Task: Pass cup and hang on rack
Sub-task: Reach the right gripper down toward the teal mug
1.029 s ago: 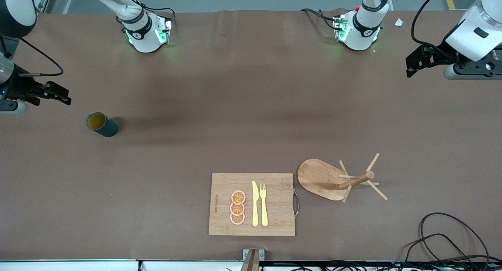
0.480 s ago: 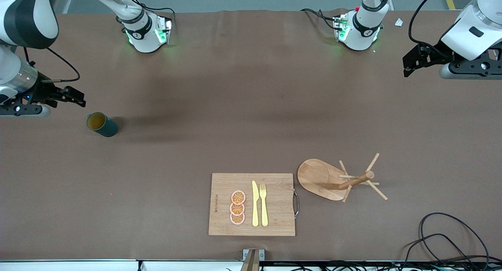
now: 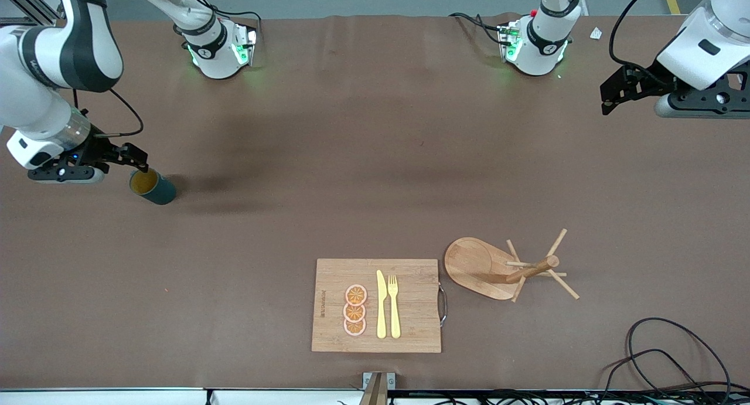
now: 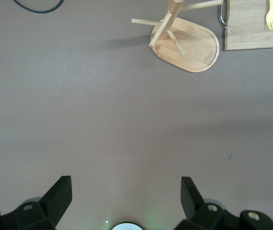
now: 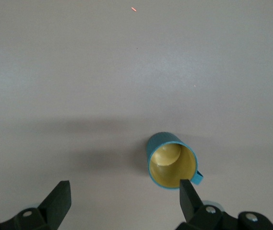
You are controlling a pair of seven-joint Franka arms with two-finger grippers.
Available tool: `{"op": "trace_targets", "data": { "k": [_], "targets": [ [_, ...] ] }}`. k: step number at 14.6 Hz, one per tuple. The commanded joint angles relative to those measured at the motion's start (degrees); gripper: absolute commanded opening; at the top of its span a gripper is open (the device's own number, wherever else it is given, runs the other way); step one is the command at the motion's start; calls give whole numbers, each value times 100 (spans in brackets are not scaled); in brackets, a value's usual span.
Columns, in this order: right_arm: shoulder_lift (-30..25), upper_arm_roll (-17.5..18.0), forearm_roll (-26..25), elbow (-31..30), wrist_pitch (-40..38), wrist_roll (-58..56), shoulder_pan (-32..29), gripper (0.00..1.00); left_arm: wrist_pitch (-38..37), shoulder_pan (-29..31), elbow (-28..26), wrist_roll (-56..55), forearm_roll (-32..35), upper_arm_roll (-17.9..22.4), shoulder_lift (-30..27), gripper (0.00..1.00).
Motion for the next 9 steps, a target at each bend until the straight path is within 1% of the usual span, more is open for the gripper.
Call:
{"op": "trace_targets", "data": {
  "k": [1,6,9],
  "targets": [
    [-66,36,100,-609,763,-178,-139,100,11,-13,19,-52,121,-33,37,100],
    [330,45,100,-952,1616,-599,-350,100,20,-22,27,-60,121,-147,125,100],
    [550,45,100,-1023,1908,-644,-429,100,29,-31,27,-60,121,-156,178,100]
  ]
}}
